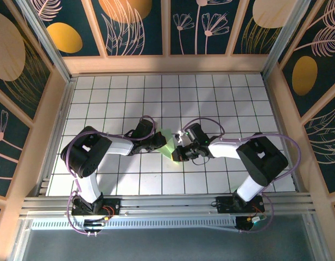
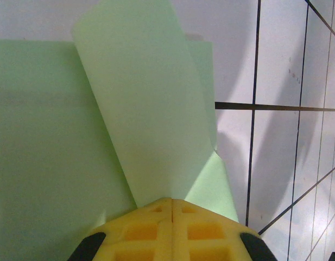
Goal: Fold a paper plane with a square sheet of paper (fold left side to right side)
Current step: Fourth fold the wing at the center of the table.
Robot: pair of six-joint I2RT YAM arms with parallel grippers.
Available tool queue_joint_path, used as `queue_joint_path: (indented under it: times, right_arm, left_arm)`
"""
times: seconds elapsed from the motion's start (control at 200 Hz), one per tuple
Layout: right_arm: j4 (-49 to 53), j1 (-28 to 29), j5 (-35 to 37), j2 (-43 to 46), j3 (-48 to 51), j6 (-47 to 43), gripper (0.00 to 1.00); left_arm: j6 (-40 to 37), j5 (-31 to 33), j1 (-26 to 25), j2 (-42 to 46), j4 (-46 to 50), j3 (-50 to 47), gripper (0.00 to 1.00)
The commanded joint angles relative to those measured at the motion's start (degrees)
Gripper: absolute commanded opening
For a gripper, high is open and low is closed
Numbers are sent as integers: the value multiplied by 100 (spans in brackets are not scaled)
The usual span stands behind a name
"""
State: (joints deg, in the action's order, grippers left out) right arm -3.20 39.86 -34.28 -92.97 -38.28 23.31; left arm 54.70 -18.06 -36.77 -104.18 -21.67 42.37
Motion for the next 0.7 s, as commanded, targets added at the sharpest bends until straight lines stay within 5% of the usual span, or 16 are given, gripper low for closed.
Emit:
queue_joint_path:
  times: [0.0, 0.696]
  right_arm:
    - [-60, -44, 79, 24, -17, 86, 4]
    - [107, -126, 140, 0, 137, 33, 4]
  left_arm:
    - [-10, 304, 17, -88, 562, -150, 0]
    - [-37, 329, 15, -119, 638, -81, 0]
